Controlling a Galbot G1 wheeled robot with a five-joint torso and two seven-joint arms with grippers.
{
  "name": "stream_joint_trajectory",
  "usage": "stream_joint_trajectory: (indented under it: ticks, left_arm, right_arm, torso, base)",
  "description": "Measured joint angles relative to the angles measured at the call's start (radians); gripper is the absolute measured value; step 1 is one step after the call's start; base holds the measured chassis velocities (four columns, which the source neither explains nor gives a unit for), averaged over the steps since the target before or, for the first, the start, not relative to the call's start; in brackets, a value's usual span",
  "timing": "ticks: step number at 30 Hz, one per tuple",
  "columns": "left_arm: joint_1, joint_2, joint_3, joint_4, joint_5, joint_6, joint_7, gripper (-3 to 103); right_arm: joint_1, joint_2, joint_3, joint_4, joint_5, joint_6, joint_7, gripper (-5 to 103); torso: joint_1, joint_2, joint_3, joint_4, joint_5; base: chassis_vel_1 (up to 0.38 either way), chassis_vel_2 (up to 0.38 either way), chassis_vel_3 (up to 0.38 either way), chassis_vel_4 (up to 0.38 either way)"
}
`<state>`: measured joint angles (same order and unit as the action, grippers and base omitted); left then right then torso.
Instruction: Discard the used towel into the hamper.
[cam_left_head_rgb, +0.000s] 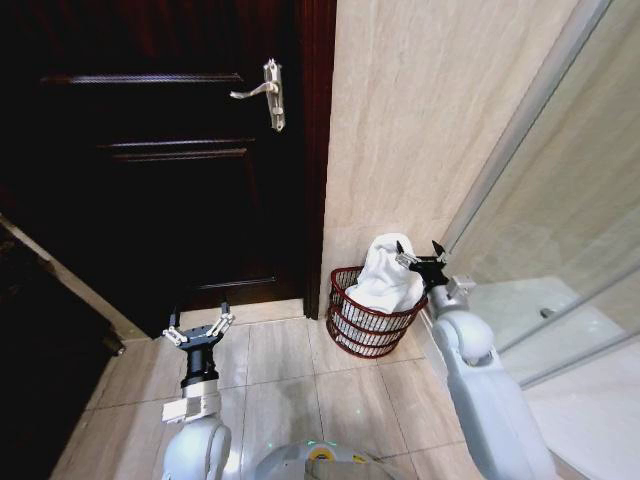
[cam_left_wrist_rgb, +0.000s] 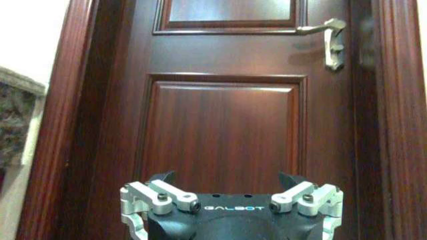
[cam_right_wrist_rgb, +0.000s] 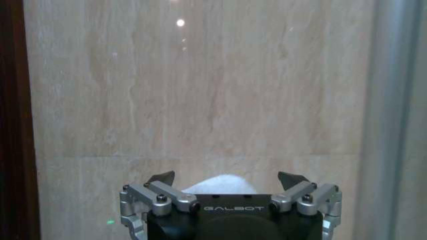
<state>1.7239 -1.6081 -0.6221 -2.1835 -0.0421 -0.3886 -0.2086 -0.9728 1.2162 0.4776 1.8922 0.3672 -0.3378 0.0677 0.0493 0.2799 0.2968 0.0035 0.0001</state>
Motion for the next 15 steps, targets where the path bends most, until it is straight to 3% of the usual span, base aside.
stream_joint_trajectory:
  ticks: [7, 9, 11, 12, 14, 15]
  left_arm:
    - [0.018, 0.000, -0.013, -0.033, -0.009, 0.034, -0.011, 100]
    - [0.019, 0.000, -0.021, -0.045, -0.013, 0.065, 0.016, 100]
    - [0.017, 0.000, -0.028, -0.051, -0.024, 0.103, 0.083, 100]
    - [0.017, 0.000, -0.028, -0.051, -0.024, 0.103, 0.083, 100]
    - [0.021, 0.000, -0.030, -0.067, -0.038, 0.161, 0.162, 100]
    - [0.021, 0.000, -0.030, -0.067, -0.038, 0.161, 0.162, 100]
  right_arm:
    - [0.123, 0.002, -0.043, -0.138, 0.015, -0.006, -0.020, 100]
    - [0.179, 0.003, -0.055, -0.197, 0.019, -0.019, -0.025, 100]
    - [0.218, 0.008, -0.061, -0.251, 0.027, -0.033, -0.026, 100]
    - [0.218, 0.008, -0.061, -0.251, 0.027, -0.033, -0.026, 100]
    - [0.220, 0.011, -0.067, -0.284, 0.046, -0.054, -0.020, 100]
    - [0.220, 0.011, -0.067, -0.284, 0.046, -0.054, -0.020, 100]
  torso:
    - [0.000, 0.000, 0.000, 0.0001, 0.0000]
    - [0.000, 0.000, 0.000, 0.0003, -0.0001]
    - [0.000, 0.000, 0.000, 0.0002, -0.0004]
    - [0.000, 0.000, 0.000, 0.0002, -0.0004]
    - [0.000, 0.000, 0.000, 0.0002, 0.0001]
    - [0.000, 0.000, 0.000, 0.0002, 0.0001]
  base:
    - [0.000, 0.000, 0.000, 0.000]
    - [0.000, 0.000, 0.000, 0.000]
    - [0.000, 0.000, 0.000, 0.000]
    - [0.000, 0.000, 0.000, 0.000]
    - [0.000, 0.000, 0.000, 0.000]
    - [0.000, 0.000, 0.000, 0.000]
